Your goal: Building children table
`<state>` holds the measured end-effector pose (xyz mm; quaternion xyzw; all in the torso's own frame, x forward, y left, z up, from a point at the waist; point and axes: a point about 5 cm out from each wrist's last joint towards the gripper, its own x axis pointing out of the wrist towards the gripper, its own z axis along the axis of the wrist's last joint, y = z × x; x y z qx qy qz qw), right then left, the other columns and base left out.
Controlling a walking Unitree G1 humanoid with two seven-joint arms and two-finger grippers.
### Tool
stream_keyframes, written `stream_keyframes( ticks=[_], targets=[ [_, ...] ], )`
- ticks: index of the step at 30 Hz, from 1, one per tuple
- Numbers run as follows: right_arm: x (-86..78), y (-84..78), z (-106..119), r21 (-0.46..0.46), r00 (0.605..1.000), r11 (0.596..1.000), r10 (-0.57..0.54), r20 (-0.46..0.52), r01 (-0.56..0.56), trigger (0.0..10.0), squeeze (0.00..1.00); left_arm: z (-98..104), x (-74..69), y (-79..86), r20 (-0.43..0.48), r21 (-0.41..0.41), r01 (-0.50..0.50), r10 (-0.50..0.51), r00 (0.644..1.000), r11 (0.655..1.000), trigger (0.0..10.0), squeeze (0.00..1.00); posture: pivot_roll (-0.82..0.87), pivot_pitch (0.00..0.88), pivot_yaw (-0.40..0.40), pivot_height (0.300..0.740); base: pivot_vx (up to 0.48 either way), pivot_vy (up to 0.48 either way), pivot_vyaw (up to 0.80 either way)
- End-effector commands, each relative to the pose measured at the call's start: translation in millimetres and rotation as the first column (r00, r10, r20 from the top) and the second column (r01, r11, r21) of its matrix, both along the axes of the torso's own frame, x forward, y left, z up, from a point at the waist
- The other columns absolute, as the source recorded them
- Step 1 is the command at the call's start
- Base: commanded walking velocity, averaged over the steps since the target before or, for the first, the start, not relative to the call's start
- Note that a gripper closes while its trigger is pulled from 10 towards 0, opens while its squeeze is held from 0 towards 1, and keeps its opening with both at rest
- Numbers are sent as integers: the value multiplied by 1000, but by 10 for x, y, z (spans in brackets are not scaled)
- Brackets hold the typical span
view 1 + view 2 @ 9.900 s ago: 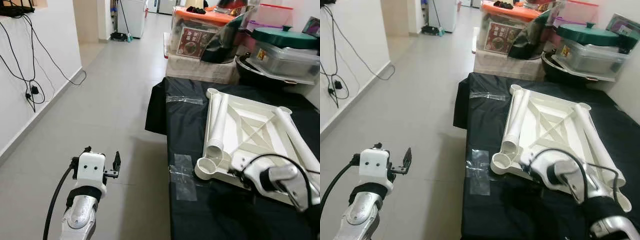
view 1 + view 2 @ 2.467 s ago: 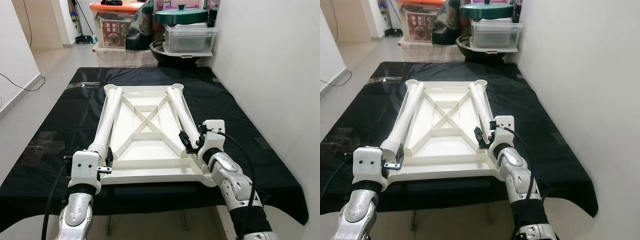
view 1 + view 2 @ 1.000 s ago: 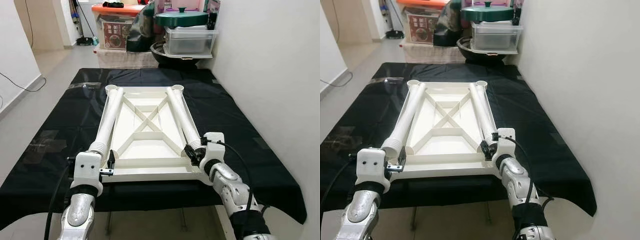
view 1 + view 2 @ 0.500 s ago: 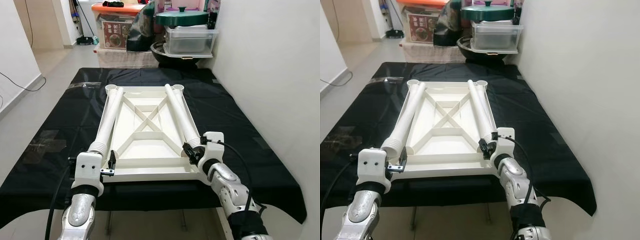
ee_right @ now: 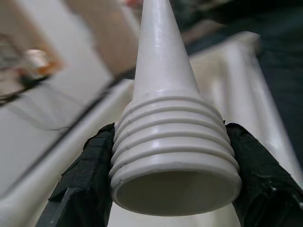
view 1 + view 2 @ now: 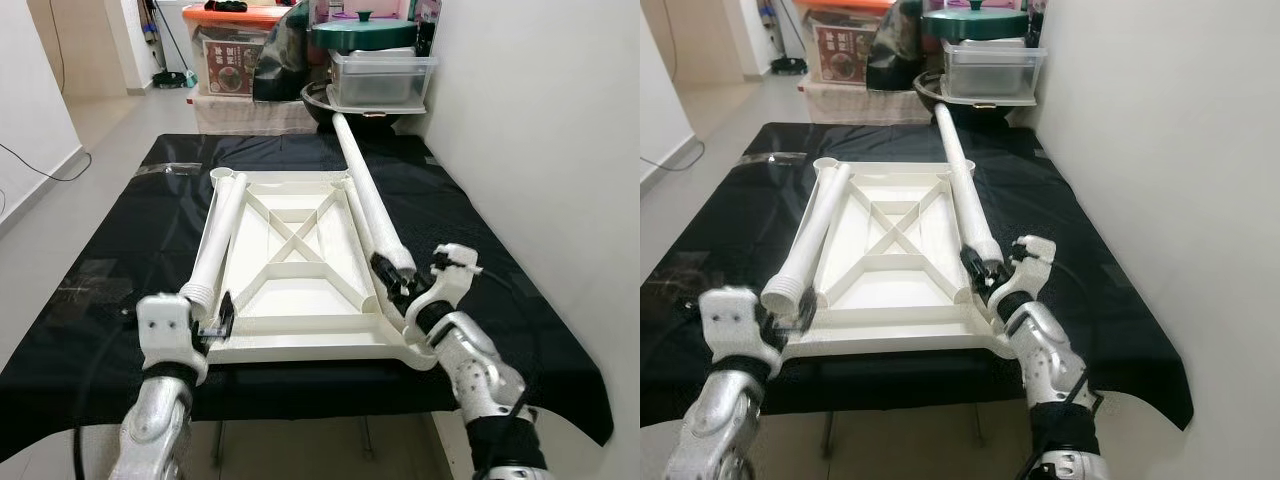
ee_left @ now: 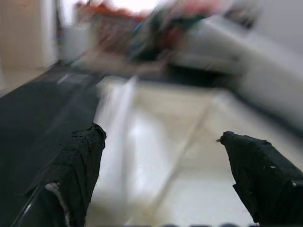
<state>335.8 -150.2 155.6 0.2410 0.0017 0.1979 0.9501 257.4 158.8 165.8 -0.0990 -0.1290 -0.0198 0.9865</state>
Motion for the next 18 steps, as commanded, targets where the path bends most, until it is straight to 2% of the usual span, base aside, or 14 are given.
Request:
stream_keyframes(
  ticks=[1,6,10,11,13,14,16,17,18],
  targets=[
    [-1,1,95,15,998,999,41,43,-42,0,0,41,9,-39,17,-46,55,-55,998,997,10000,0,67,0,-87,740,0,0,0],
    [-18,4,169,24,992,994,102,78,-105,0,0,167,61,-129,69,-115,153,-145,987,982,10000,0,60,0,-87,740,0,0,0],
    [-181,68,134,-2,954,958,287,88,-288,0,0,375,135,-141,170,-274,288,-249,954,918,10000,0,60,0,-86,740,0,0,0],
    [-181,68,134,-2,954,958,287,88,-288,0,0,375,135,-141,170,-274,288,-249,954,918,10000,0,60,0,-86,740,0,0,0],
    [-225,36,117,-10,943,946,322,81,-323,0,0,414,160,-122,196,-351,328,-273,942,877,10000,0,51,0,-81,740,0,0,0],
    [-225,36,117,-10,943,946,322,81,-323,0,0,414,160,-122,196,-351,328,-273,942,877,10000,0,51,0,-81,740,0,0,0],
    [-273,4,186,20,926,929,365,101,-368,0,0,399,186,-76,214,-487,369,-301,929,792,10000,0,44,0,-79,740,0,0,0],
    [-273,4,186,20,926,929,365,101,-368,0,0,399,186,-76,214,-487,369,-301,929,792,10000,0,44,0,-79,740,0,0,0],
    [-393,-14,216,31,878,882,464,118,-471,0,0,381,208,7,249,-617,399,-313,917,679,10000,0,39,0,-79,740,0,0,0]
  ],
)
